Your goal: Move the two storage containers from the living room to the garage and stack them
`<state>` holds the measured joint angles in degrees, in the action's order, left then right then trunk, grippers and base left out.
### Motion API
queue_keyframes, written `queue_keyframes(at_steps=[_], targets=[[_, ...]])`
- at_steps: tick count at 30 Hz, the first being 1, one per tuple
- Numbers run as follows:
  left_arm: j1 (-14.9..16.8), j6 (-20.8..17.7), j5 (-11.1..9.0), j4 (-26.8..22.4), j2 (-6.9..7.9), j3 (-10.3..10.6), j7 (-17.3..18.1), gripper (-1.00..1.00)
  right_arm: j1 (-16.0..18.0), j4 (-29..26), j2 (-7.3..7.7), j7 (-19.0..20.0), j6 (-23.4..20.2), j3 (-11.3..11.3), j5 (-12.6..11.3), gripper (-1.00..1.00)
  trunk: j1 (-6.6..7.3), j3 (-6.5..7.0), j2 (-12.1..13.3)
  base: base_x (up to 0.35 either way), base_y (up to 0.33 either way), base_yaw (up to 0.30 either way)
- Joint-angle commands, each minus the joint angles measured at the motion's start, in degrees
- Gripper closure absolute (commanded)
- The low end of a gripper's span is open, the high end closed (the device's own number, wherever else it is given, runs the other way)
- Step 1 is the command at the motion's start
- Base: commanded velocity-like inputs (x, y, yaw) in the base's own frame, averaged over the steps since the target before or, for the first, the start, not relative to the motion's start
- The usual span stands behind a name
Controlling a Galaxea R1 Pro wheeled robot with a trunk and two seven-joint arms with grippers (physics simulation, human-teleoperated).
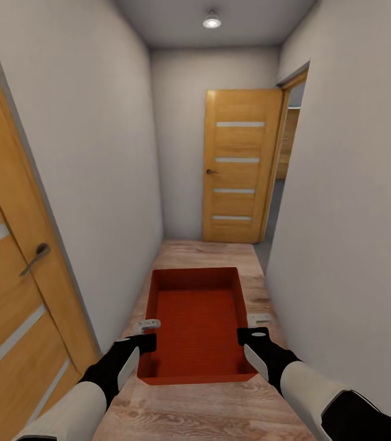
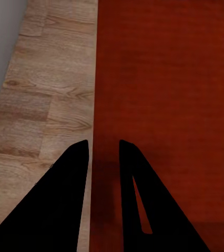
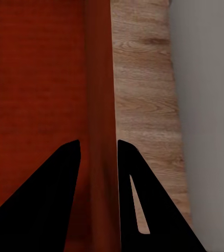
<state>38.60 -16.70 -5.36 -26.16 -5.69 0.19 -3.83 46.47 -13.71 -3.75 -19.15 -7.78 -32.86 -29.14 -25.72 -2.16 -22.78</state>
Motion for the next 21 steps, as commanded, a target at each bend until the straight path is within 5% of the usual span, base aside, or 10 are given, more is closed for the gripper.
queue_keyframes(at_steps=[1,21], targets=[[-0.02,-0.44,1.23,-0.09,0.29,0.52,-0.74,1.00,0.11,-0.08,0.24,-0.62,-0.48,0.19,0.84,1.00,-0.07,-0.13,-0.13,0.322,0.000,0.000],[-0.02,-0.52,1.16,-0.04,0.25,0.52,-0.68,1.00,0.11,-0.06,0.24,-0.62,-0.48,0.19,0.84,1.00,-0.07,-0.13,-0.13,0.322,0.000,0.000]])
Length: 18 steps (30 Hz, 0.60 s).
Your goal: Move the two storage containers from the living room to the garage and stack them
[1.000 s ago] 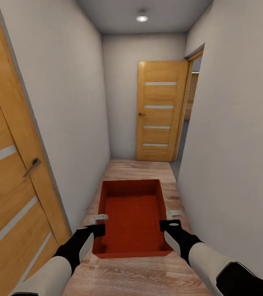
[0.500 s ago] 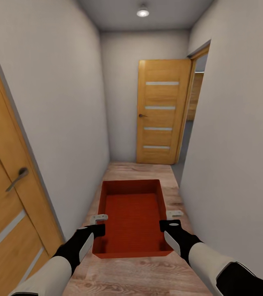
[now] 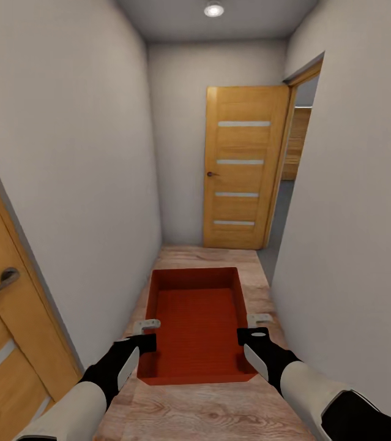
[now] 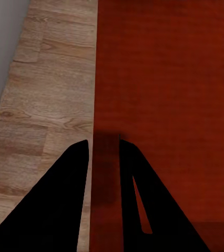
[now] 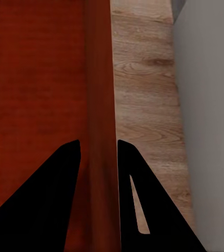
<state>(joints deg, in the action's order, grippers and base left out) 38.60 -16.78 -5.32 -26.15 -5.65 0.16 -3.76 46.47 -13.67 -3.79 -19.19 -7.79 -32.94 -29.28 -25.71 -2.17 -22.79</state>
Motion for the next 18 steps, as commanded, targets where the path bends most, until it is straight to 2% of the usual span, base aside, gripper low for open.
queue_keyframes(at_steps=[1,18], targets=[[-0.02,-0.44,1.11,-0.05,0.21,0.55,-0.75,1.00,0.12,-0.11,0.27,-0.58,-0.47,0.27,0.98,1.00,-0.07,-0.13,-0.13,0.323,0.000,0.000],[-0.02,-0.43,1.13,-0.04,0.20,0.55,-0.75,1.00,0.12,-0.11,0.27,-0.58,-0.47,0.25,0.98,1.00,-0.07,-0.13,-0.13,0.323,0.000,-0.014]])
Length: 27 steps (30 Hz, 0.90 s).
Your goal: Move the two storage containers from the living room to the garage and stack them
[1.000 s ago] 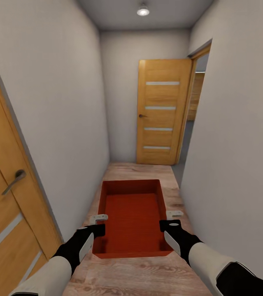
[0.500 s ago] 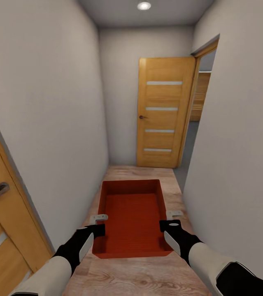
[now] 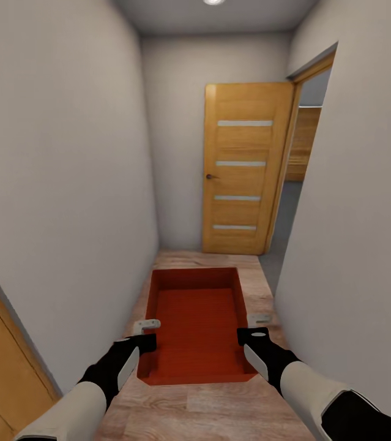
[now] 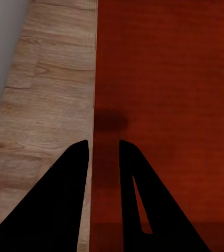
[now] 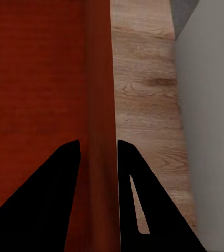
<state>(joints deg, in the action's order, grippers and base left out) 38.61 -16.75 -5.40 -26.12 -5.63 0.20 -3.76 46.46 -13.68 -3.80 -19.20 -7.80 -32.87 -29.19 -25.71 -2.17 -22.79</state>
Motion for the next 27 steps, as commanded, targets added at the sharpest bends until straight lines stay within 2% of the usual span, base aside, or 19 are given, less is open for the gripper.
queue_keyframes(at_steps=[1,8,27], targets=[[-0.03,-0.45,1.20,-0.07,0.18,0.50,-0.77,1.00,0.11,-0.11,0.29,-0.57,-0.46,0.23,0.89,1.00,-0.07,-0.13,-0.13,0.323,0.000,-0.206],[-0.03,-0.45,1.20,-0.07,0.23,0.50,-0.74,1.00,0.12,-0.11,0.29,-0.57,-0.46,0.24,0.89,1.00,-0.07,-0.13,-0.13,0.323,0.000,-0.169],[-0.03,-0.47,1.19,-0.07,0.27,0.50,-0.72,1.00,0.12,-0.11,0.29,-0.57,-0.46,0.25,0.89,1.00,-0.07,-0.13,-0.13,0.323,0.000,-0.005]])
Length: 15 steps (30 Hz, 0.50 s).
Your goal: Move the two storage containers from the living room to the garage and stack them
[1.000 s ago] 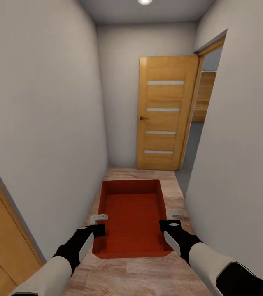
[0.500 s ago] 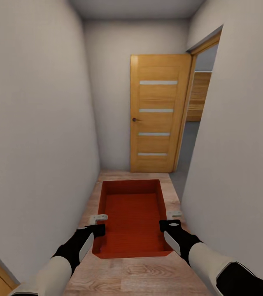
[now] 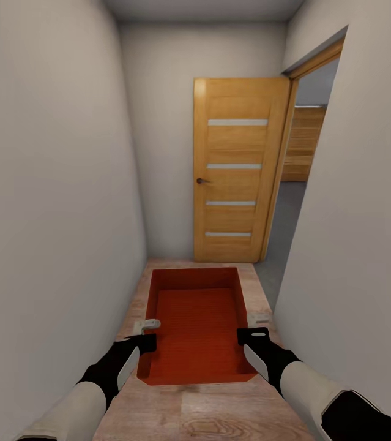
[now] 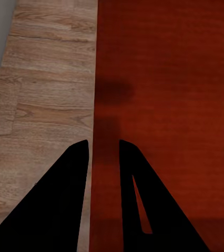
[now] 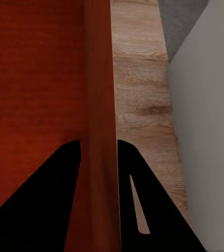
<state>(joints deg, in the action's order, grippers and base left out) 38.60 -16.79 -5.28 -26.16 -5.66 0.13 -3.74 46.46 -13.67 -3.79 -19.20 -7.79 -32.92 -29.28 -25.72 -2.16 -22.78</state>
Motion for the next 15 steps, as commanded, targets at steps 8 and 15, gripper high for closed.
queue_keyframes(at_steps=[8,15], targets=[[-0.02,-0.44,1.07,-0.04,0.29,0.57,-0.74,1.00,0.11,-0.12,0.28,-0.57,-0.47,0.30,0.98,1.00,-0.07,-0.13,-0.13,0.323,0.000,0.000],[-0.02,-0.44,1.06,-0.04,0.29,0.57,-0.74,1.00,0.12,-0.09,0.28,-0.57,-0.47,0.27,0.98,1.00,-0.07,-0.13,-0.13,0.323,0.000,0.000]])
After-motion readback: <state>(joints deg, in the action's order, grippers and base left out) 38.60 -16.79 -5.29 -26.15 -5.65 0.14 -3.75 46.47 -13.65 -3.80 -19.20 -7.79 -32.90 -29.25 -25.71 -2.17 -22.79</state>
